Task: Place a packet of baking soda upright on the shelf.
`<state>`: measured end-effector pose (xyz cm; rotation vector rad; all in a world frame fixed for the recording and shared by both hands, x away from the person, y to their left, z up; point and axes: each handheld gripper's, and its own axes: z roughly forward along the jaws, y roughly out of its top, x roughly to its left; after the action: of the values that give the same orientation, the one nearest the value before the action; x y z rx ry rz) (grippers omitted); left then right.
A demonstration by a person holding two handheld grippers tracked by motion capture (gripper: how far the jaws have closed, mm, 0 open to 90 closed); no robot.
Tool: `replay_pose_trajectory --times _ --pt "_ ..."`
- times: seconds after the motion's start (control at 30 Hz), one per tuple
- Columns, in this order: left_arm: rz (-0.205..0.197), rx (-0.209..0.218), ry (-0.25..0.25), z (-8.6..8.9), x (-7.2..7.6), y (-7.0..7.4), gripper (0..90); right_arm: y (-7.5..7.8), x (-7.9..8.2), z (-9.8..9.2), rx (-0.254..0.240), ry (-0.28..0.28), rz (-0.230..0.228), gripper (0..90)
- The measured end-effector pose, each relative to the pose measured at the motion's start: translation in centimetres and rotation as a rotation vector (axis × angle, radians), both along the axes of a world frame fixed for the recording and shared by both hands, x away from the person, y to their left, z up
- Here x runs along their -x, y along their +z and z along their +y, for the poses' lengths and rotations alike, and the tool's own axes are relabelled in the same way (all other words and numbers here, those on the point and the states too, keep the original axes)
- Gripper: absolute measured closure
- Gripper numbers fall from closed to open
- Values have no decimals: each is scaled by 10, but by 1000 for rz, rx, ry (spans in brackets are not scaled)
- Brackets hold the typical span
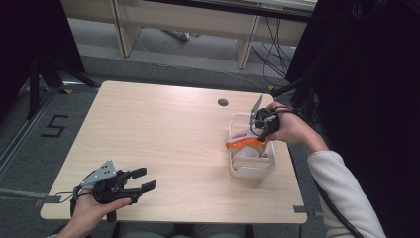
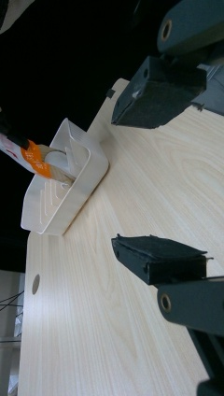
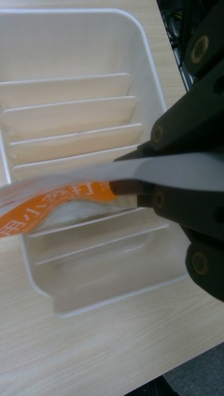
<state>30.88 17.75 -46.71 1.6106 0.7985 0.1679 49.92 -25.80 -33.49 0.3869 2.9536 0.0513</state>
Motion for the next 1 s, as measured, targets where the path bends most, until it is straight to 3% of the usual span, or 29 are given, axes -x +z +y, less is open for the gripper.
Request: replay_pose_trajectory --times 0.1,0.17,0.23,0.27,0.4,0.5,0.53,0.67,0.77,1.0 --pt "0 1 1 0 0 0 341 1 1 0 9 -9 7 890" --pt "-2 1 0 0 0 0 342 1 1 0 -2 -6 -2 817" --pt "-16 -7 -1 0 -1 0 342 1 3 0 -35 -41 -3 694" --pt "-22 -11 4 0 -1 -1 342 1 5 1 -75 -70 7 607" --pt "-23 -10 7 1 -2 -1 337 3 7 5 -93 -73 -18 521" --pt "-14 -5 0 0 -2 -2 331 11 10 10 -163 -98 -28 427" --pt "-15 -5 -1 0 -2 -2 328 13 14 15 -172 -94 -50 402" --pt "-9 -14 5 1 -1 -2 326 17 19 23 -193 -61 -61 396" --pt "-10 -16 4 1 -2 -2 325 21 24 31 -235 -56 -113 394" --pt "11 -3 17 0 -1 -3 323 23 35 49 -305 -15 -119 406"
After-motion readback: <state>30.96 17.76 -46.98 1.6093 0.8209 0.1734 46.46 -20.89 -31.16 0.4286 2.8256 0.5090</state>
